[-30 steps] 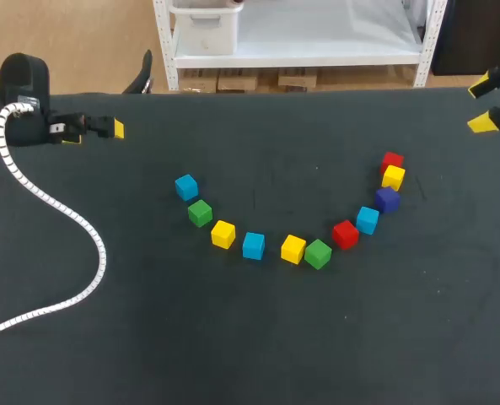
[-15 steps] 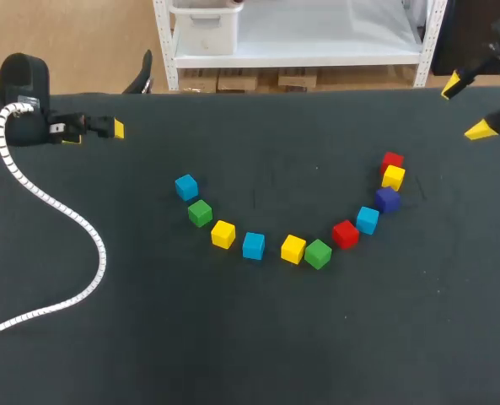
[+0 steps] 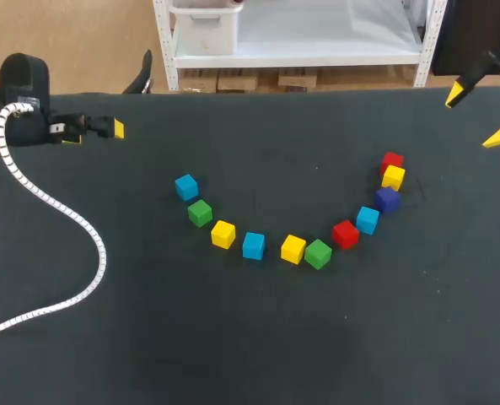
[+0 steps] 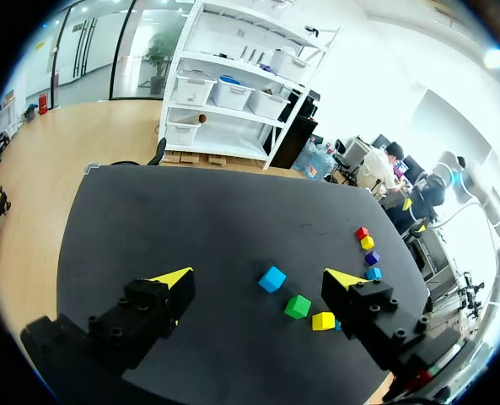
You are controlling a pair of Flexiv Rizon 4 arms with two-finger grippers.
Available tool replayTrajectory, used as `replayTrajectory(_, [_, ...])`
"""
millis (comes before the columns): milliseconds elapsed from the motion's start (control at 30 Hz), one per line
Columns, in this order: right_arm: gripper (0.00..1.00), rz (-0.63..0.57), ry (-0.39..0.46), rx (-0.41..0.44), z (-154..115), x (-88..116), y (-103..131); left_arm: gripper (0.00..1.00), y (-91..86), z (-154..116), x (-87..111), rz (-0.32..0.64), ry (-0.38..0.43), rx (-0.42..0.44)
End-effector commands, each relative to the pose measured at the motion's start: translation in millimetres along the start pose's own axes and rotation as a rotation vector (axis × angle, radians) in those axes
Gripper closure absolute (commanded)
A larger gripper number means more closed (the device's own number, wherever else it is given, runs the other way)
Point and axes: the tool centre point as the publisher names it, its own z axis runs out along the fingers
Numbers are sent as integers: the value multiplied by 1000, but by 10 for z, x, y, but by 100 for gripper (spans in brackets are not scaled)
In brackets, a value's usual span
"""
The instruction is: Place the blue cubes, place green cubes on the blue cubes, place the yellow cubes on the green cubes, then place the red cubes on the yellow cubes, and place purple cube on the red cubes.
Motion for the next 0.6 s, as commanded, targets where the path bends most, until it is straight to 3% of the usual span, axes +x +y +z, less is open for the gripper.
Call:
replayTrajectory(33, [0, 30, -13, 24, 22, 101, -34, 0, 5, -1, 1, 0, 0, 0])
replayTrajectory(600, [0, 115, -4, 97, -5, 357, -4, 0, 5, -1, 1, 0, 0, 0])
